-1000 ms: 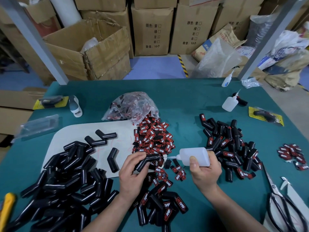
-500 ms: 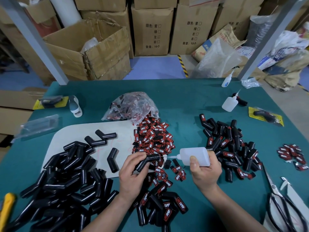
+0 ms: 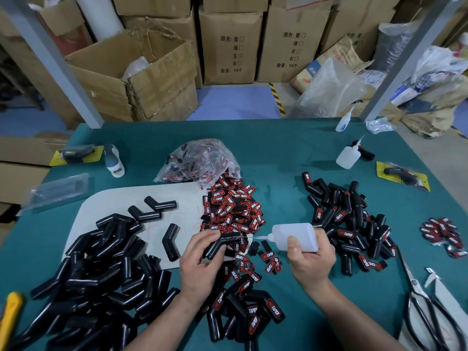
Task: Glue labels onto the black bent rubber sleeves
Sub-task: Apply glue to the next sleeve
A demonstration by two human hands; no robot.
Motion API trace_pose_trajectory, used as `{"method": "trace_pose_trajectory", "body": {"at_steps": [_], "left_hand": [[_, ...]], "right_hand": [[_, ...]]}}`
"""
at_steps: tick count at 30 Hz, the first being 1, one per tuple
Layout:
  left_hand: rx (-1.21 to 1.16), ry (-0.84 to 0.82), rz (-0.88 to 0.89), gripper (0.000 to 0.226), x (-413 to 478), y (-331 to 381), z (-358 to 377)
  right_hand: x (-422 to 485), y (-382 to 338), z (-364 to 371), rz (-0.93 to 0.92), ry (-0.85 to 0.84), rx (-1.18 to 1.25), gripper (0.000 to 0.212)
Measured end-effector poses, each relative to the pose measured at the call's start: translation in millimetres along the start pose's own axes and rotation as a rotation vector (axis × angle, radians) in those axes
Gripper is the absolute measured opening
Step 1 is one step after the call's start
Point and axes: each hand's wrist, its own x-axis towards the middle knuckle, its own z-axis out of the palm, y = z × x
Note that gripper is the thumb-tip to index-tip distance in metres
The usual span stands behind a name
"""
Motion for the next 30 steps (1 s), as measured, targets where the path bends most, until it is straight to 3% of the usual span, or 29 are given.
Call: {"method": "trace_pose_trajectory", "body": {"at_steps": [30], "left_hand": [[-0.032,-0.076,-0.002,0.032,-4.7,-7.3,3.5]], "right_hand": [[-7.4,-2.9,2.6,-0.013,-0.039,0.043,0.066]]}}
